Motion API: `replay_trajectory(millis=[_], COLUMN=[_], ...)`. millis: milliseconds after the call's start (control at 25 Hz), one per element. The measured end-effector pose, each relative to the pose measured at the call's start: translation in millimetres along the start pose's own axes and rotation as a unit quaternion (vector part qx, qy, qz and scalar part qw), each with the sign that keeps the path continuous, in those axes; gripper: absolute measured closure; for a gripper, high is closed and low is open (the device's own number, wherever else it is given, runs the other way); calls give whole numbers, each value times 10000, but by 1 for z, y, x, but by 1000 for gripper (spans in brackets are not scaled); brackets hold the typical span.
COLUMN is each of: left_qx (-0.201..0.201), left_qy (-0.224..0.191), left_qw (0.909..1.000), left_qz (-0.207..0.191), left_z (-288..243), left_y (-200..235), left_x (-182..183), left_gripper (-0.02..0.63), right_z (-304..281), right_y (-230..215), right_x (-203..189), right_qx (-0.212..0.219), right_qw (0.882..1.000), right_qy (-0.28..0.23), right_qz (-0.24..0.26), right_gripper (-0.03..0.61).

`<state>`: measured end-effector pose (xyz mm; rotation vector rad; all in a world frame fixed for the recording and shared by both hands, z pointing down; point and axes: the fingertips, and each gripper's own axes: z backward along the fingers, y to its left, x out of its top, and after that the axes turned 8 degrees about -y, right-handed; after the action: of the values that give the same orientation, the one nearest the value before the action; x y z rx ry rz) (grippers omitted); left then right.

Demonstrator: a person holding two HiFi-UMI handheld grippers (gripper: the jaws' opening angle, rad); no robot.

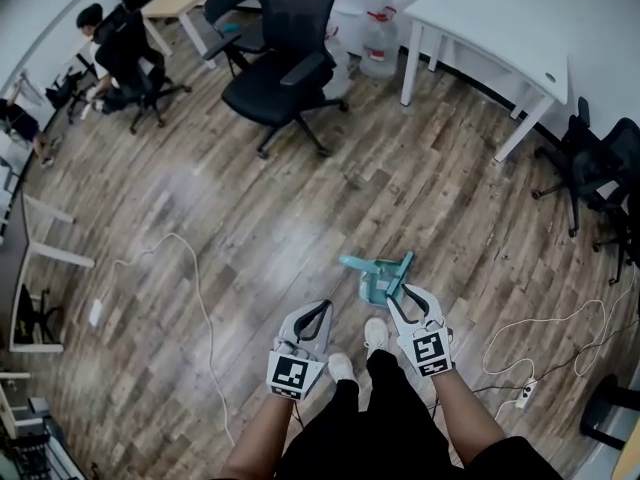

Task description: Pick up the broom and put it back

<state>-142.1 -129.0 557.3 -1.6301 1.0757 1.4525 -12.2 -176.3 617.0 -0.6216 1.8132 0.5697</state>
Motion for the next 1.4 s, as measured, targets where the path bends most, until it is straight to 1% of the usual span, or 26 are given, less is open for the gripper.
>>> replay_trajectory(millis=[40, 160, 440, 680, 920, 1040, 1160, 1240, 1400], left_qx=[9, 31, 4, 124, 253, 293, 305, 316, 304], left_qy=[37, 115, 275, 370, 543, 595, 635, 646, 707], left_qw=[10000, 9999, 9995, 9990, 9977, 9972, 9970, 9968, 9963], left_qz=[13, 70, 126, 201, 320, 334, 315, 344, 383], left_z=[-2, -7, -16, -11, 0, 3, 5, 5, 9], left_y=[1, 2, 1, 9, 9, 10, 13, 11, 8], left_x=[-3, -11, -27, -36, -46, -50, -51, -52, -57], left_gripper=[595, 595, 595, 595, 595, 595, 595, 595, 595], right_z=[-6, -23, -53, -79, -89, -90, -92, -90, -88], right_y=[0, 0, -2, 2, 0, 1, -1, -5, -5], right_x=[-7, -28, -62, -76, -89, -93, -95, -96, -97], right_qx=[46, 156, 271, 551, 540, 518, 445, 357, 314], right_qw=[10000, 9994, 9967, 9925, 9914, 9910, 9912, 9913, 9908], right_qy=[71, 307, 738, 881, 1020, 1062, 1073, 1072, 1080], right_qz=[6, 80, 223, 641, 620, 625, 641, 669, 754], right_gripper=[424, 400, 399, 399, 399, 407, 433, 479, 482])
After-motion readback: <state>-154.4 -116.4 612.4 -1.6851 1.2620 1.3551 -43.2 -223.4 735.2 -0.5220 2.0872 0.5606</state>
